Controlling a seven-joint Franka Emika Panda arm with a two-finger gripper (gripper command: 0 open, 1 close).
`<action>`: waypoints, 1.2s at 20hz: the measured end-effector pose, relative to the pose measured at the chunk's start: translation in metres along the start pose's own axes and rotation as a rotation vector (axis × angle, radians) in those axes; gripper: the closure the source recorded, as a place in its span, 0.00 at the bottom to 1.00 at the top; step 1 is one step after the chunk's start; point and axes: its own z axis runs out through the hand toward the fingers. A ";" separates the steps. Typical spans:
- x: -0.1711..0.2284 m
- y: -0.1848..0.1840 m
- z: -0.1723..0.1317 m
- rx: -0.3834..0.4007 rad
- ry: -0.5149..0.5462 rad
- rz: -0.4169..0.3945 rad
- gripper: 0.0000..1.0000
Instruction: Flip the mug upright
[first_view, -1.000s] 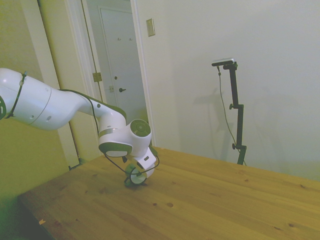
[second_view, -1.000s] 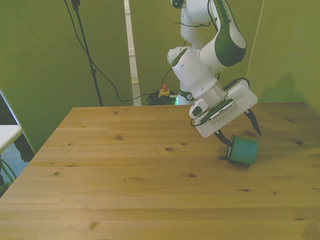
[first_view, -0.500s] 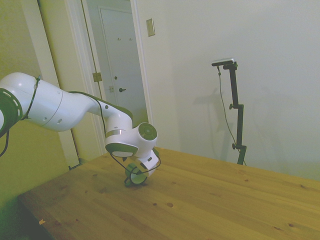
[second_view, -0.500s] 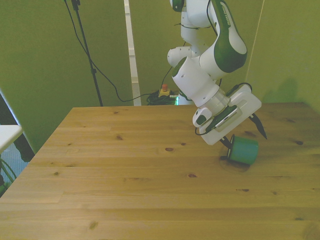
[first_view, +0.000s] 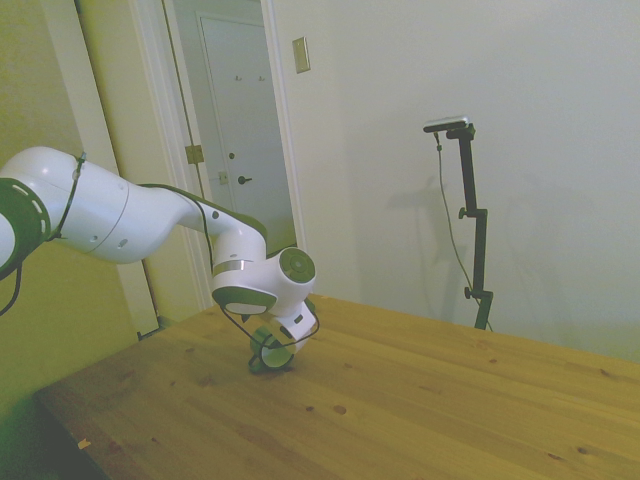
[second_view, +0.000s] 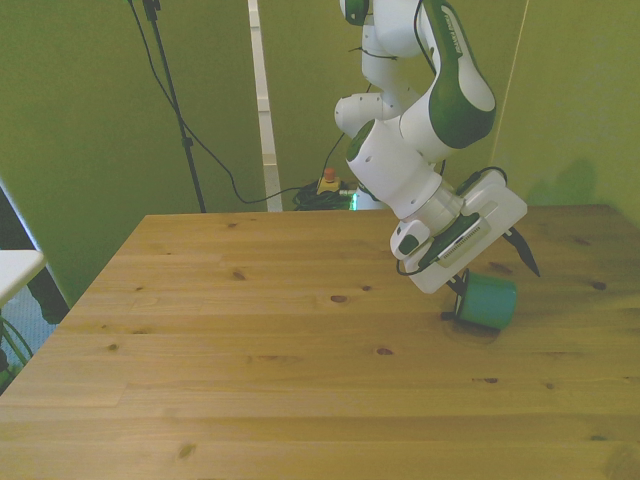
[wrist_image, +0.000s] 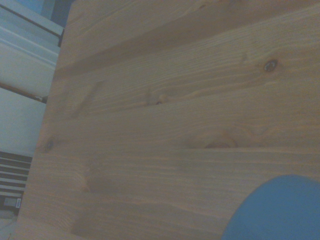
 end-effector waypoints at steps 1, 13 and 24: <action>0.000 0.000 0.000 0.000 -0.001 0.000 1.00; 0.005 0.007 0.001 -0.005 0.002 0.010 1.00; 0.006 0.006 -0.008 0.001 0.011 -0.004 1.00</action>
